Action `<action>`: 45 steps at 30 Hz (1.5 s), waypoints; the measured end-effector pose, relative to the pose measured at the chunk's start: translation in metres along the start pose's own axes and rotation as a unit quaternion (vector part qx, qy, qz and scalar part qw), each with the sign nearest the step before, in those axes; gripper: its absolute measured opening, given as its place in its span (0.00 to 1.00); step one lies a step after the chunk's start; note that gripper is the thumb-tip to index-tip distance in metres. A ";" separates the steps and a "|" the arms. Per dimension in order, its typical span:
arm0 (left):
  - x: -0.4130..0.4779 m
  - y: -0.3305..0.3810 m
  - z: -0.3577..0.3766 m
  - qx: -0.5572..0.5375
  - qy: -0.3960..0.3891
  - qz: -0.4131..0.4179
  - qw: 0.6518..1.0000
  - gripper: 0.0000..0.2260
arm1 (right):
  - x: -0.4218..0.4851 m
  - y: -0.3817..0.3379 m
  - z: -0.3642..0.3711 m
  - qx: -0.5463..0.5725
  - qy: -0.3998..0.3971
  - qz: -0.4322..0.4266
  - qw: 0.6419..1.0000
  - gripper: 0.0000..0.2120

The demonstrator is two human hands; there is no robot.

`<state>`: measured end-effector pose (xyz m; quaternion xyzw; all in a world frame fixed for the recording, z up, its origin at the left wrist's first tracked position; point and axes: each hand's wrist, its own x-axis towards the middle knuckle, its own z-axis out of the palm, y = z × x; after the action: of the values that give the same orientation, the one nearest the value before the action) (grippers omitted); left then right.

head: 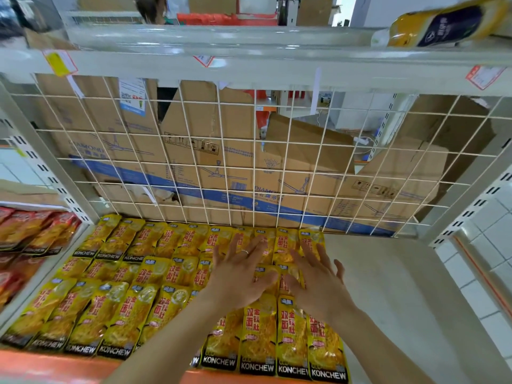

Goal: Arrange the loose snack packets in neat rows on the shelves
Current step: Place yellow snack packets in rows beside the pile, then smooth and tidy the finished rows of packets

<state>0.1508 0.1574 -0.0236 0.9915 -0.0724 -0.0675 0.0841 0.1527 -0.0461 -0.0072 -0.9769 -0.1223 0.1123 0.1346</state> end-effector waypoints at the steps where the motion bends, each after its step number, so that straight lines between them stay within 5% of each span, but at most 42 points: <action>1: -0.008 0.000 -0.004 0.002 0.024 0.004 1.000 0.35 | -0.004 -0.005 -0.002 0.001 0.008 -0.006 1.000 0.32; 7: -0.060 -0.011 -0.020 -0.021 0.069 -0.028 0.997 0.30 | -0.005 -0.033 -0.007 0.009 0.047 -0.046 0.998 0.27; 10: -0.048 -0.010 -0.010 -0.013 0.022 -0.029 0.999 0.25 | 0.022 -0.026 -0.002 0.000 0.048 0.012 0.999 0.23; 15: 0.015 -0.001 0.001 0.009 0.048 -0.013 0.999 0.19 | 0.061 -0.018 0.002 -0.017 0.056 0.084 0.995 0.19; 31: 0.056 -0.001 0.006 -0.028 0.014 -0.053 0.998 0.19 | 0.067 -0.004 0.010 0.023 0.039 0.074 0.996 0.21; 45: -0.054 -0.004 0.038 0.023 0.047 0.048 0.997 0.24 | -0.030 0.010 0.043 -0.031 -0.020 0.016 0.999 0.37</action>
<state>0.0925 0.1638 -0.0548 0.9906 -0.1176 -0.0146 0.0677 0.1160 -0.0539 -0.0446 -0.9800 -0.1132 0.1302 0.0997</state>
